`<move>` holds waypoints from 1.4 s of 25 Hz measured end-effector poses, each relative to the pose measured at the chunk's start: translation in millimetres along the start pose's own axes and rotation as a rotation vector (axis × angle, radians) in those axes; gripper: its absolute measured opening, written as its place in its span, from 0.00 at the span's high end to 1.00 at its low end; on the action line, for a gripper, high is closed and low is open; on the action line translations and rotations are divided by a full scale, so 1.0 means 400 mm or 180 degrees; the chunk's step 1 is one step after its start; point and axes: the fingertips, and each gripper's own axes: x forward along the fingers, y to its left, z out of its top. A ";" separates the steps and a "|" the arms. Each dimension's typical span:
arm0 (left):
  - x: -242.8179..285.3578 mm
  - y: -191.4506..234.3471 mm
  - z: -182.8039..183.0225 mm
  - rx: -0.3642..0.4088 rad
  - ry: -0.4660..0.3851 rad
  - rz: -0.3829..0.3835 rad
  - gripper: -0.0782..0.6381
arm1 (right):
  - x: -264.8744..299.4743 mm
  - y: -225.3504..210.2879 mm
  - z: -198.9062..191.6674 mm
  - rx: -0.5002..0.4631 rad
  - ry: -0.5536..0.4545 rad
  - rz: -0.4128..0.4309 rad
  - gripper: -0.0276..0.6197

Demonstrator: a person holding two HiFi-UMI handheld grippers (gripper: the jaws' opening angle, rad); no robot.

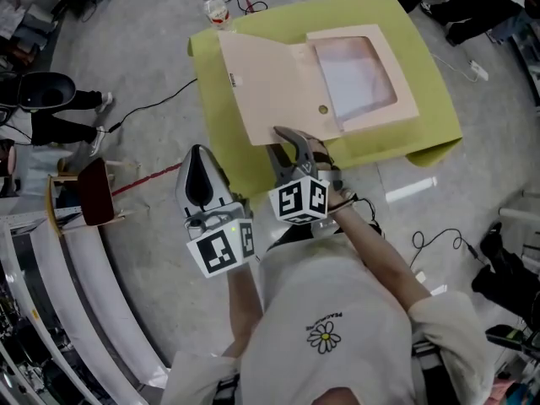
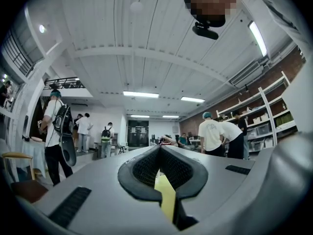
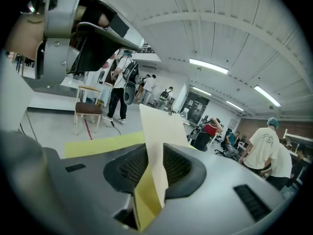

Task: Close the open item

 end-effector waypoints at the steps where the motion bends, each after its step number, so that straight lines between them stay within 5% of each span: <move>1: 0.001 -0.001 0.000 -0.0005 0.0001 -0.0010 0.87 | -0.003 -0.005 0.005 0.0023 -0.0008 -0.0032 0.85; 11: 0.040 -0.020 -0.001 0.0003 -0.0038 -0.0030 0.87 | -0.091 -0.182 0.003 0.0569 -0.0200 -0.0571 0.93; 16: 0.069 -0.089 -0.007 -0.0004 -0.0041 -0.0272 0.87 | -0.150 -0.277 -0.018 0.0875 -0.0298 -0.0842 0.93; 26: 0.138 -0.289 -0.008 0.0004 -0.0067 -0.0807 0.87 | -0.274 -0.486 -0.180 0.1707 -0.0154 -0.1606 0.93; 35: 0.189 -0.407 -0.013 0.0009 -0.0028 -0.0973 0.87 | -0.308 -0.611 -0.360 0.2353 0.0114 -0.1870 0.93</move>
